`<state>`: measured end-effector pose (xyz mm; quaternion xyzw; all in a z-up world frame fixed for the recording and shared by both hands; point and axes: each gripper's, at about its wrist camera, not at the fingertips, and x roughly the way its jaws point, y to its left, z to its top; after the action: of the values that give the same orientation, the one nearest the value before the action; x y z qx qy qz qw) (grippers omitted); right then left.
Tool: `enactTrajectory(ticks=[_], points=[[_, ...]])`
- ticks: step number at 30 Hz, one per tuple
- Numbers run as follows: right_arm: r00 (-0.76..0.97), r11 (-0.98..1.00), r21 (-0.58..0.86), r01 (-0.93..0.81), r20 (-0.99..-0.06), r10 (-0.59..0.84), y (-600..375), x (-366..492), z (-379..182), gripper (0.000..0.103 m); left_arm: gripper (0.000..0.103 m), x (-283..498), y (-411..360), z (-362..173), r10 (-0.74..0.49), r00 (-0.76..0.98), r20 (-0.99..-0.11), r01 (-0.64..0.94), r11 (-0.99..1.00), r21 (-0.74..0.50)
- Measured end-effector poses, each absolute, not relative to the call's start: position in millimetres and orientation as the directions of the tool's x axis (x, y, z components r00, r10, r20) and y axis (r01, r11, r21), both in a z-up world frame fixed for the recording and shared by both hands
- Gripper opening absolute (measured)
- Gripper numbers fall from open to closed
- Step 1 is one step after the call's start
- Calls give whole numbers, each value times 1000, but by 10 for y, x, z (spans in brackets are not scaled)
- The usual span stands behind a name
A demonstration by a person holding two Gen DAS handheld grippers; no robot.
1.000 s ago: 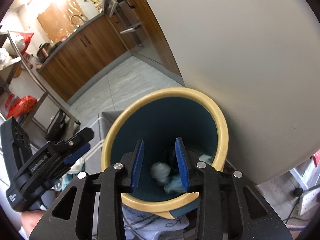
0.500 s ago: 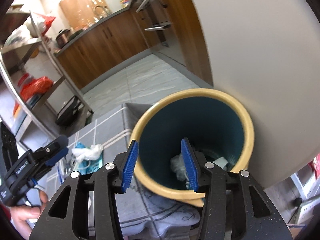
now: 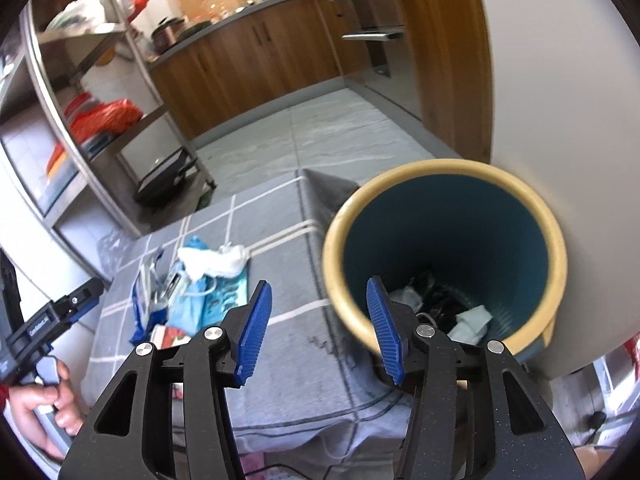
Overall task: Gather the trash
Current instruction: 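Grasp the blue wet-wipe pack with the left gripper and lift it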
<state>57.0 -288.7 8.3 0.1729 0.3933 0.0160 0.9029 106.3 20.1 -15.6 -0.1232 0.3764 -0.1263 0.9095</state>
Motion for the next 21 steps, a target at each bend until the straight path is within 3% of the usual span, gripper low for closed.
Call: enactTrajectory(ticks=[7, 13, 21], points=[[671, 950, 307, 52, -716, 194, -2602, 608, 75, 52, 75, 1208, 620, -340, -250, 670, -699, 43, 953, -301], [655, 956, 293, 12, -724, 214, -2381, 652, 64, 53, 81, 1521, 400, -426, -218, 644, -733, 6, 960, -280], [649, 954, 301, 10, -728, 223, -2356, 651, 38, 52, 80, 2002, 8, -680, -18, 561, -827, -82, 994, -77]])
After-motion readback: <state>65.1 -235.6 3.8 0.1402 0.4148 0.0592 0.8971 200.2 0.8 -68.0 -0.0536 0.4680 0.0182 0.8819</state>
